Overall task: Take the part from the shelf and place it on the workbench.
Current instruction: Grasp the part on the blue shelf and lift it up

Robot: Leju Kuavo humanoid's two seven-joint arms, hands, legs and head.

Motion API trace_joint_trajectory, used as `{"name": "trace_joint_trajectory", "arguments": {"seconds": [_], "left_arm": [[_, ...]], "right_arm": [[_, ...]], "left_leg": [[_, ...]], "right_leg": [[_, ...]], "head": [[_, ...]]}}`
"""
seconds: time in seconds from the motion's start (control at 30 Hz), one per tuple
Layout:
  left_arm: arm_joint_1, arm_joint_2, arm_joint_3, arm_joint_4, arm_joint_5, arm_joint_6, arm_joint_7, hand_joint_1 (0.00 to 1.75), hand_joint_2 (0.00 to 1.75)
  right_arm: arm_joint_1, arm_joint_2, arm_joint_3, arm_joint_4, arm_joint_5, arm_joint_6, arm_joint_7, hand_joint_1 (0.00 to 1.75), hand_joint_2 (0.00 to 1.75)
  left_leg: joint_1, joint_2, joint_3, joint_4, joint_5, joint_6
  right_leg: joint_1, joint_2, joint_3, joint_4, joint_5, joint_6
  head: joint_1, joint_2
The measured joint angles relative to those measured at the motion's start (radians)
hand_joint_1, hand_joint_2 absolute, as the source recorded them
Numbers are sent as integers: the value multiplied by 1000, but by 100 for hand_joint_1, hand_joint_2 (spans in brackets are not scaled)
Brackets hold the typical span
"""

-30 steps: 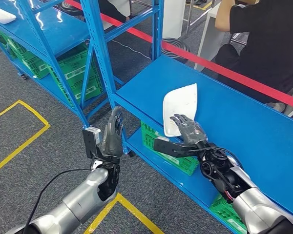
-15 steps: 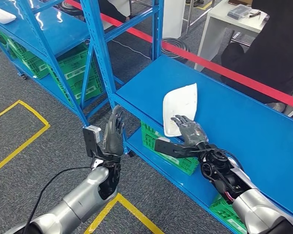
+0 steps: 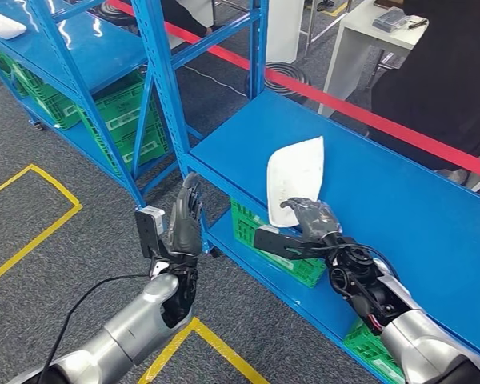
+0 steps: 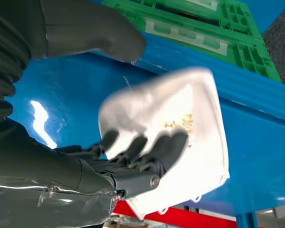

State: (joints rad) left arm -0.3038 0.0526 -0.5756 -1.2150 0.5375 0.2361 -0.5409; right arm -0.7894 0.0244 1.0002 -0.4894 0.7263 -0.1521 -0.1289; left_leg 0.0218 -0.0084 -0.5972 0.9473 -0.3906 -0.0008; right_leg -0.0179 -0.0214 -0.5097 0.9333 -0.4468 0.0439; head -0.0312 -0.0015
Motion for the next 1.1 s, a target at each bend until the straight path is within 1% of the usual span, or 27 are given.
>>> {"name": "trace_joint_trajectory", "arguments": {"seconds": [1.1], "left_arm": [[7,0,0,0,0,8,0,0,0]], "right_arm": [[-8,4,5,0,3,0,1,175,175]], "left_leg": [[0,0,0,0,0,0]], "right_leg": [[0,0,1,0,0,0]], "head": [[1,0]]}}
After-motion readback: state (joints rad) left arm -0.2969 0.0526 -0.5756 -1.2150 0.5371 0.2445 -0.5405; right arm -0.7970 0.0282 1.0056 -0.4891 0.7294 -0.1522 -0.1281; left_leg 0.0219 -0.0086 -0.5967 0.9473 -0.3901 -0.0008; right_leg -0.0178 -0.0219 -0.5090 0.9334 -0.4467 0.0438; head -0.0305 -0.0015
